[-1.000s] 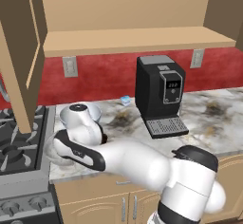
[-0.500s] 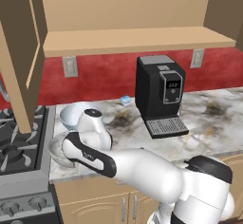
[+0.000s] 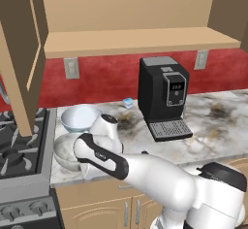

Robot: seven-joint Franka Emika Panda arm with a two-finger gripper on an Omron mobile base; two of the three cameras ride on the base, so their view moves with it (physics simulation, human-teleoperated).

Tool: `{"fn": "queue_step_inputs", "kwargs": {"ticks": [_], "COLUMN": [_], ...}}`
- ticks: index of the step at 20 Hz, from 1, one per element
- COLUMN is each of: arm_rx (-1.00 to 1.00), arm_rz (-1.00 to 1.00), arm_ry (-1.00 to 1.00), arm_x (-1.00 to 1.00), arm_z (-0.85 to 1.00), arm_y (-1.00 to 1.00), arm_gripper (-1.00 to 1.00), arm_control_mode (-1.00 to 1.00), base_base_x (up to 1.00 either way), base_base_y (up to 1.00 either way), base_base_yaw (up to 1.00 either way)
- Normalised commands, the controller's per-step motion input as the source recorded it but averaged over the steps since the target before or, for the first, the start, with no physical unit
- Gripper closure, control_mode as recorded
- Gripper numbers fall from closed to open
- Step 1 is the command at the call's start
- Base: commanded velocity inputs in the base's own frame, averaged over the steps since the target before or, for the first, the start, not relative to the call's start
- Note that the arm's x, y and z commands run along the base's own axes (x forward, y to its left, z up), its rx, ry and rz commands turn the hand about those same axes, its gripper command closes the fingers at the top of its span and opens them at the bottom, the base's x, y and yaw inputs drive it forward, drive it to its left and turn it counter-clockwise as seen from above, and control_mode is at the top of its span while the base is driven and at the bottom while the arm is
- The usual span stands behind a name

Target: Pick both bowls and place them on the counter. Then place the sweet potato in one bowl and place the mushroom in the other bowl.

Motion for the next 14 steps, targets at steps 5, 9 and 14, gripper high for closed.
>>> {"fn": "queue_step_inputs", "kwargs": {"ticks": [5,9,14], "arm_rx": [0.10,0.04,0.00], "arm_rz": [0.00,0.00,0.00], "arm_ry": [0.00,0.00,0.00], "arm_x": [0.01,0.00,0.00], "arm_z": [0.00,0.00,0.00], "arm_y": [-0.07,0.00,0.04], "arm_gripper": [1.00,1.00,-1.00], "arm_control_mode": [-1.00,-1.00,-1.00], "base_base_x": [0.00,0.00,0.00], "base_base_y": [0.00,0.00,0.00], "base_base_yaw": [0.00,0.00,0.00]}}
